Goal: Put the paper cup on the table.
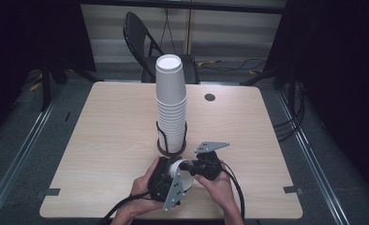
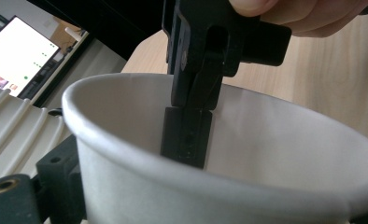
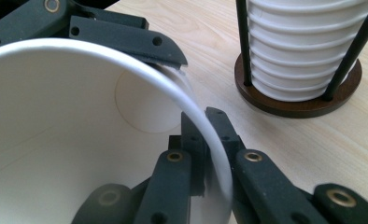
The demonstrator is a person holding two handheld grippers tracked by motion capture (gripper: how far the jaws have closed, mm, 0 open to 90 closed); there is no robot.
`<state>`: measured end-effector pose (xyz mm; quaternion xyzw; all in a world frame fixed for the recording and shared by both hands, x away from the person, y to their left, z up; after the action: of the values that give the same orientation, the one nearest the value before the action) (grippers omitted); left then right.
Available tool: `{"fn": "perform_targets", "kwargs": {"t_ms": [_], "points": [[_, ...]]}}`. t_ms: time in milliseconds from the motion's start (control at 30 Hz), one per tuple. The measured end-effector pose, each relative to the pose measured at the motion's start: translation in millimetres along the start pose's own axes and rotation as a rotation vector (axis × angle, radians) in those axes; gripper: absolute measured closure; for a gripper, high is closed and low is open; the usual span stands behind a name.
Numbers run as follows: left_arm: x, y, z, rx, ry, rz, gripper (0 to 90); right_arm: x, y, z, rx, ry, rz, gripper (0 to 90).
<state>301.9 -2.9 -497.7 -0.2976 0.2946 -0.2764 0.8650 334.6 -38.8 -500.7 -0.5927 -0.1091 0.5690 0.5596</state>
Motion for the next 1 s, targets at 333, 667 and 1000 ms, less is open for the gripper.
{"fn": "perform_targets", "kwargs": {"t_ms": [333,667,1000], "points": [[-1.0,-2.3,5.2,-0.049,-0.013,-0.015,10.1,-4.6,-4.7,-0.5,0.024,-0.012,-0.06,84.3],[-0.3,5.3,14.0,-0.107,-0.04,0.0,10.3,-13.3,-8.2,-2.2,0.027,0.012,-0.138,69.6],[-0.4,13.9,21.4,-0.234,-0.037,-0.013,10.3,-20.7,-12.4,-6.7,0.036,0.047,-0.238,50.7]]}}
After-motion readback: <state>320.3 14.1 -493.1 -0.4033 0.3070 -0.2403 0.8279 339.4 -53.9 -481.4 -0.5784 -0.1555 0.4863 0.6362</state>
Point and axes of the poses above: each handheld gripper's, and its own axes: x roughly forward along the jaws, y roughly out of its underside, z roughly to its left, the point moved 10 cm from there along x, roughly forward along the jaws, and after that the axes turned 3 degrees about -y, right-handed, at the moved point
